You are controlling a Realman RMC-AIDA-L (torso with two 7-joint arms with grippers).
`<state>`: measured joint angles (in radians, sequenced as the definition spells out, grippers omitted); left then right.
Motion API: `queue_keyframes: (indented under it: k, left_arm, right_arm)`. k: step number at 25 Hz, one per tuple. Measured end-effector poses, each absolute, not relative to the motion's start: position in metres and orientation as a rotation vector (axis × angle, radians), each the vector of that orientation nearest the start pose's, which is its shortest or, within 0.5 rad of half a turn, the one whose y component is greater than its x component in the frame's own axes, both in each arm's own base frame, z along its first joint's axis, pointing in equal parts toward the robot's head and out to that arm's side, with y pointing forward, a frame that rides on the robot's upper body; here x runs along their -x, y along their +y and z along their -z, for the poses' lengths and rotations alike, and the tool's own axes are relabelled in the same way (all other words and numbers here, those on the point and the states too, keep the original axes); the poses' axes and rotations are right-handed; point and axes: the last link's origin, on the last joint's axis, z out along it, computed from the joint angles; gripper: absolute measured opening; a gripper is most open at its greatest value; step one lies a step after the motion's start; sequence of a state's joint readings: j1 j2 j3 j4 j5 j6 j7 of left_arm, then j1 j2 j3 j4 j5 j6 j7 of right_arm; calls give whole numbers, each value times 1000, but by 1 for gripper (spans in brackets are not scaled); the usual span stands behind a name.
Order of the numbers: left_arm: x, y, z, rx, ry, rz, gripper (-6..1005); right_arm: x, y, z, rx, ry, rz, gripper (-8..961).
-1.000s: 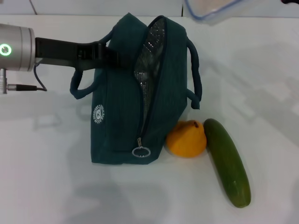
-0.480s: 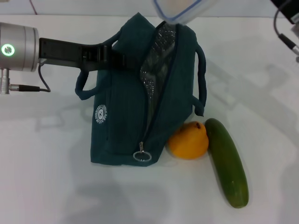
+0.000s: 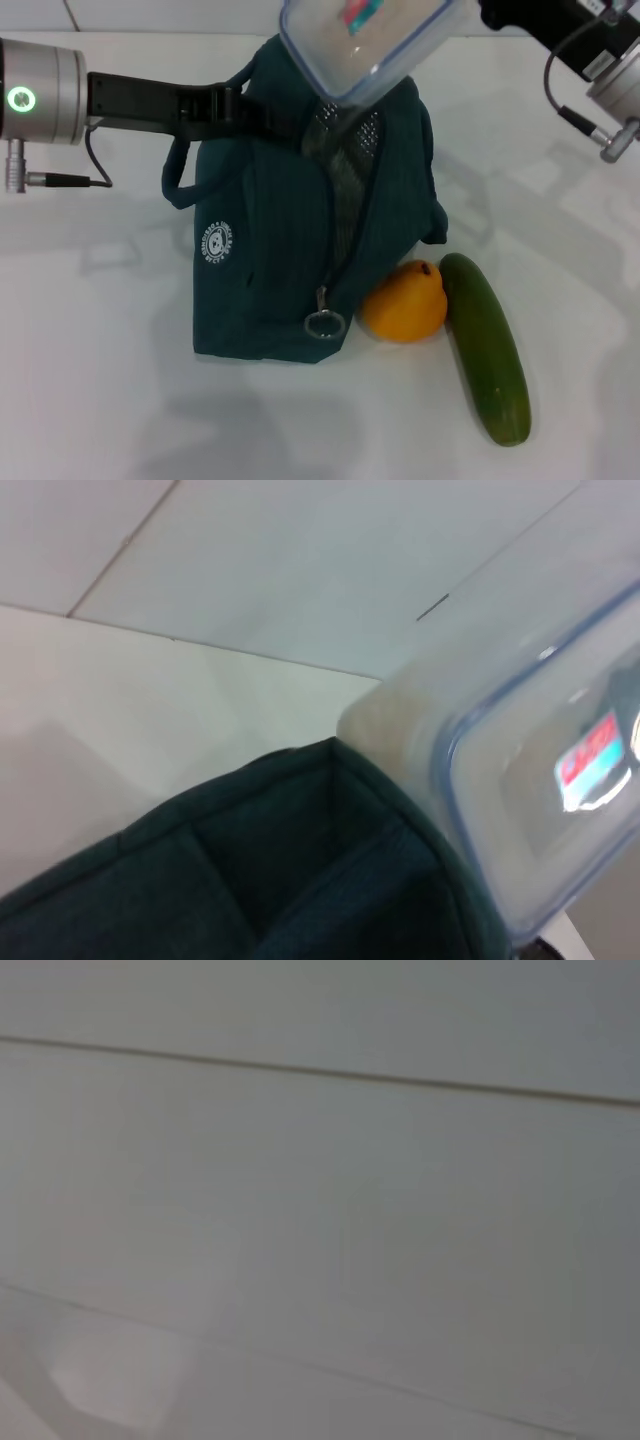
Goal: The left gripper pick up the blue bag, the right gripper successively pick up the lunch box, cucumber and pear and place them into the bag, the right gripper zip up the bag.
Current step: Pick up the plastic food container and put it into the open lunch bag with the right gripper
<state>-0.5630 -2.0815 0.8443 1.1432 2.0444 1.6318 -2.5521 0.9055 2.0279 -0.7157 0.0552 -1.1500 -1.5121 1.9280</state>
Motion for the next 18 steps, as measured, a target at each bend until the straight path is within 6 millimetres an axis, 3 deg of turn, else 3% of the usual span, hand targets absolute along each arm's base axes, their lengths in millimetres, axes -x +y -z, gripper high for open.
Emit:
queue_keyframes:
  k: [18]
  left_arm:
    - [191, 364, -56, 2481, -1522, 646, 40]
  right_arm:
    - [-166, 392, 32, 1991, 1819, -1784, 184]
